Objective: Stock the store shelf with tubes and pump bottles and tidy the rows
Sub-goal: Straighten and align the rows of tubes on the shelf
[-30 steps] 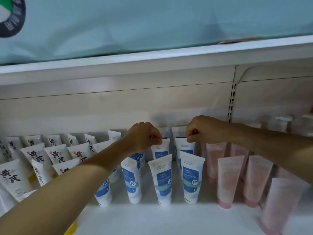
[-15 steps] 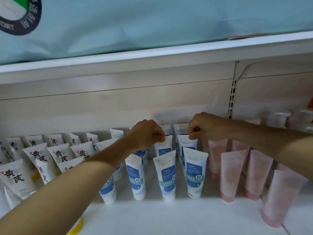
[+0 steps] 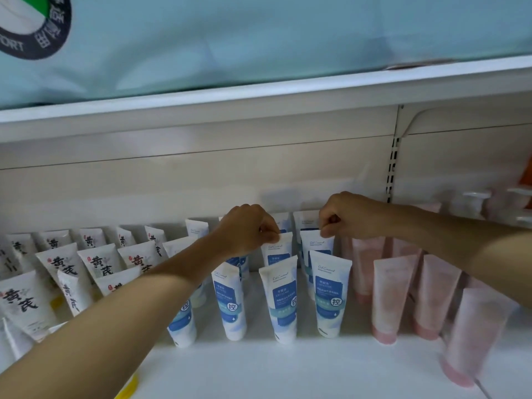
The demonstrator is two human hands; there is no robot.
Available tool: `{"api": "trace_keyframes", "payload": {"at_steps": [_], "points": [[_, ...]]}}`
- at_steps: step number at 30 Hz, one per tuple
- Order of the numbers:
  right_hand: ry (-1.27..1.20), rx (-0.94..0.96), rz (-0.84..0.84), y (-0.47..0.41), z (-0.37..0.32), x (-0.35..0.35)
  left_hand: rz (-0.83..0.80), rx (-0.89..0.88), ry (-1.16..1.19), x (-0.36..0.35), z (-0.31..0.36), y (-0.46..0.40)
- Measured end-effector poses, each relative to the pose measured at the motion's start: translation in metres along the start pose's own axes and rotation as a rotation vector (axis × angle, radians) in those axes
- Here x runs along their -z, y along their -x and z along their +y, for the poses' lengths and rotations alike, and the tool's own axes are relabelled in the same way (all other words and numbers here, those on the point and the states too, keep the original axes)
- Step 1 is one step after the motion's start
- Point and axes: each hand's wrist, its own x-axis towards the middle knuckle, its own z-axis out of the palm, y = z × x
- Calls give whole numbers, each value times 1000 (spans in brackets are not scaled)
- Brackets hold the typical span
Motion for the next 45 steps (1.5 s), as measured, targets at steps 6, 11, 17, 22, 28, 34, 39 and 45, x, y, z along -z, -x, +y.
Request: {"api": "trace_keyframes", "payload": {"at_steps": [6, 11, 17, 22, 28, 34, 39, 45], "points": [[-1, 1, -11, -1, -3, 1, -5, 14, -1, 0, 2, 1], [10, 9, -22, -1, -1, 1, -18, 25, -12, 0, 3, 1], [19, 17, -12, -2, -1, 0, -14, 24, -32, -1, 3, 0], [53, 5, -17, -5, -1, 0, -12, 11, -32, -2, 1, 1], [24, -12, 24, -1, -2, 2, 83, 17, -4, 2, 0, 4], [20, 70, 181, 22, -18, 15, 268, -76, 23, 17, 8, 34], [106, 30, 84, 45, -31, 7, 112, -101, -106, 17, 19, 56], [141, -6, -6, 61, -38, 1, 23, -58, -138, 15, 36, 63]]}}
